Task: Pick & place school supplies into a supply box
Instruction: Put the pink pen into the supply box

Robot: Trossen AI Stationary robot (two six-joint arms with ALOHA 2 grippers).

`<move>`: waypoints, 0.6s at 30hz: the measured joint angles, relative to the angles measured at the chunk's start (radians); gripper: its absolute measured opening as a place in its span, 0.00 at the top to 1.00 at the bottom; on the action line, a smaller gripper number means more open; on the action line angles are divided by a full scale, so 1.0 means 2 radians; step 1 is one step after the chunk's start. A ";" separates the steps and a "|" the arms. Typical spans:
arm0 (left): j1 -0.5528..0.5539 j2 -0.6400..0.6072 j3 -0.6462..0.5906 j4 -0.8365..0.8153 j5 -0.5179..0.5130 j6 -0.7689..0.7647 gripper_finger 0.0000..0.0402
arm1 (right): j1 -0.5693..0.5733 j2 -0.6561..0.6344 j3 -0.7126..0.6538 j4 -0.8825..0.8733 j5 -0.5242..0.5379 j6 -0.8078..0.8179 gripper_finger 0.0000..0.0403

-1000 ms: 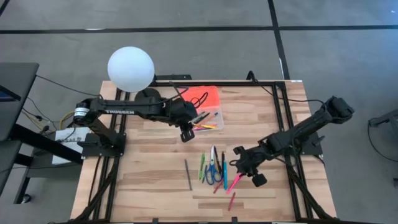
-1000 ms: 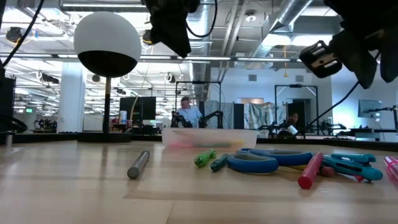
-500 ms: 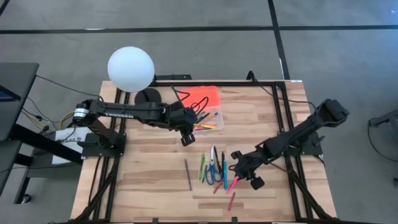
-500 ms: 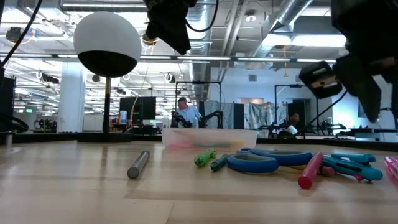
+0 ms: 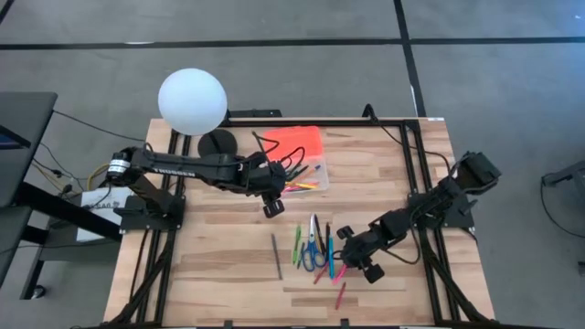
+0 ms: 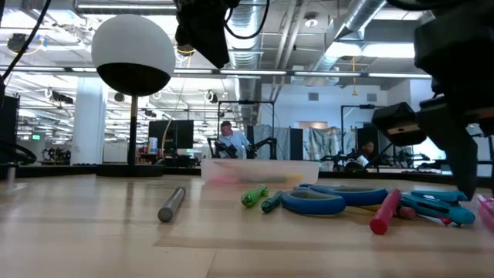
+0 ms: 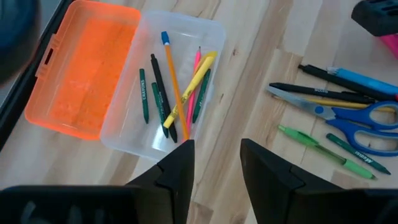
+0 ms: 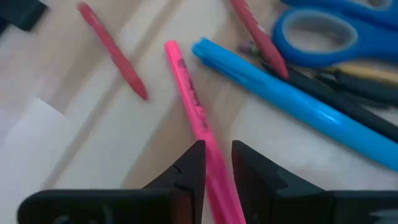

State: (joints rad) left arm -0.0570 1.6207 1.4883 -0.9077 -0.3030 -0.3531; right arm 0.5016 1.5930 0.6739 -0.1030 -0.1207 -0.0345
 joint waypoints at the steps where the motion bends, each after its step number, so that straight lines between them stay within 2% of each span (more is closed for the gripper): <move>1: 0.000 0.000 0.000 0.000 0.000 0.000 0.69 | 0.000 0.000 0.000 -0.004 0.002 0.000 0.82; 9: 0.000 0.000 0.000 0.000 0.000 0.000 0.69 | 0.000 -0.001 0.002 -0.060 0.007 0.002 0.82; 14: 0.000 0.000 0.000 0.000 0.000 -0.003 0.69 | -0.003 -0.002 0.003 -0.086 0.008 0.039 0.83; 18: -0.002 0.000 0.000 -0.001 0.000 -0.004 0.69 | -0.003 -0.003 0.004 -0.117 0.009 0.072 0.87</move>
State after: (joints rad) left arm -0.0611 1.6207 1.4883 -0.9091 -0.3035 -0.3618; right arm 0.4958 1.5864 0.6814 -0.3368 -0.1028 0.1100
